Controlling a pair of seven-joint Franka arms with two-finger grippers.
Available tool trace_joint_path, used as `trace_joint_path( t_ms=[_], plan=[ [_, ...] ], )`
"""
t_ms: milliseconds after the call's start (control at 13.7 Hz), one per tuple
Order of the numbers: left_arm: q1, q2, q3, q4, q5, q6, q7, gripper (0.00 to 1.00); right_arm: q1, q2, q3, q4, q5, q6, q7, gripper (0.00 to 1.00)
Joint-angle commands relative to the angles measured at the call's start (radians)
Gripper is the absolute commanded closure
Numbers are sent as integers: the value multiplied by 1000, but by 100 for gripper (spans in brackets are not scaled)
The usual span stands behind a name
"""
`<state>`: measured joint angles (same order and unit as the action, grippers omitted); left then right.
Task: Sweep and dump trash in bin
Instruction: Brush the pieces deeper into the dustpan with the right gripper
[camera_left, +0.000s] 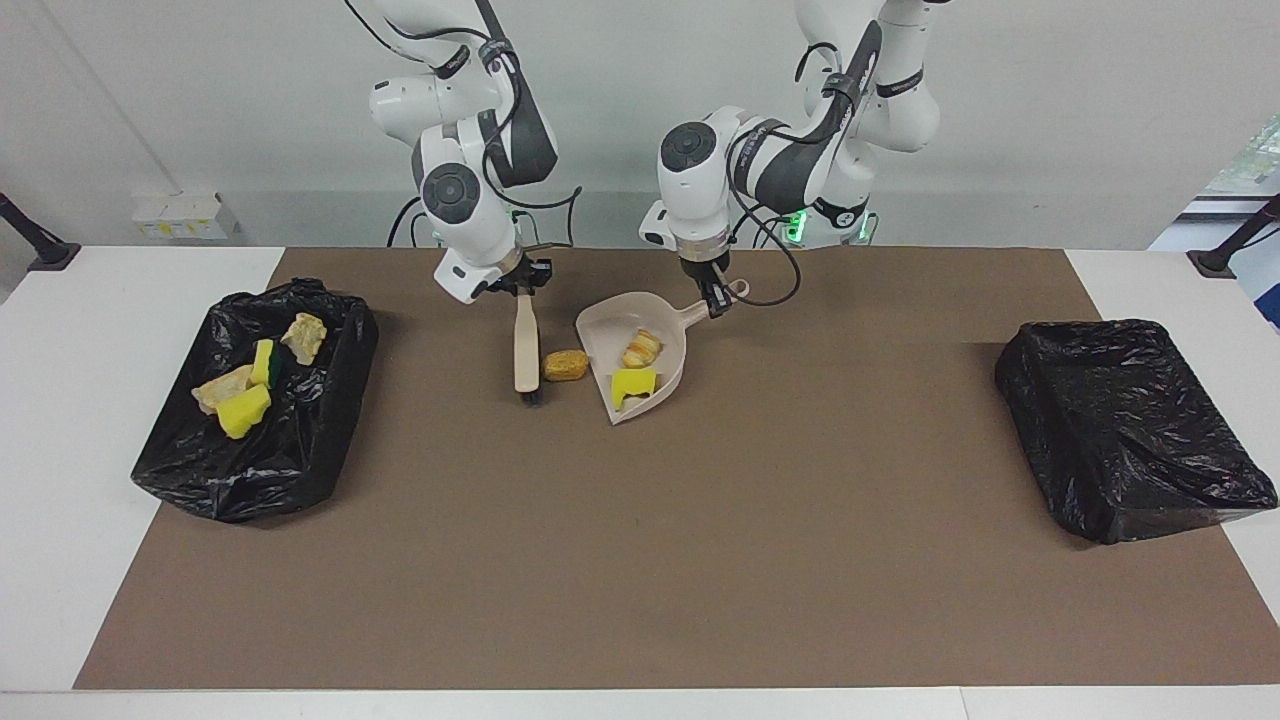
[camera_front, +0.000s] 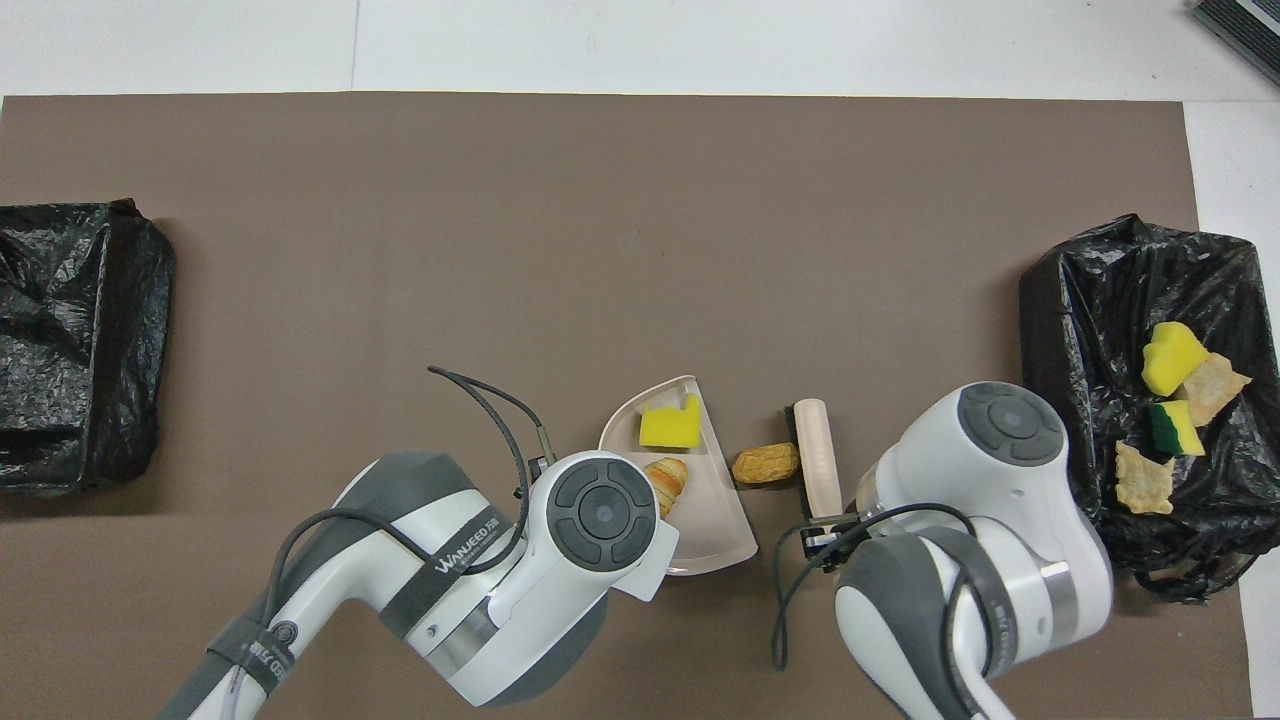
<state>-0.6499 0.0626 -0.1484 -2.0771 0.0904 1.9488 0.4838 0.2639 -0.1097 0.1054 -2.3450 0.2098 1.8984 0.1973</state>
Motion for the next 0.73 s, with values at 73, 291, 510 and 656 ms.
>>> trace_joint_path(
  t_ms=[73, 291, 510, 656],
  plan=[
    [-5, -32, 7, -55, -23, 27, 19, 100, 66, 53, 7, 15, 81, 53, -2, 100],
    [9, -40, 7, -74, -24, 48, 19, 100, 93, 55, 8, 27, 317, 57, -171, 100],
    [22, -40, 7, -90, -24, 108, 19, 100, 92, 67, 5, 47, 333, 45, -251, 100],
    [29, -41, 7, -104, -24, 145, 24, 100, 78, 65, 1, 68, 324, 16, -250, 100]
  ],
)
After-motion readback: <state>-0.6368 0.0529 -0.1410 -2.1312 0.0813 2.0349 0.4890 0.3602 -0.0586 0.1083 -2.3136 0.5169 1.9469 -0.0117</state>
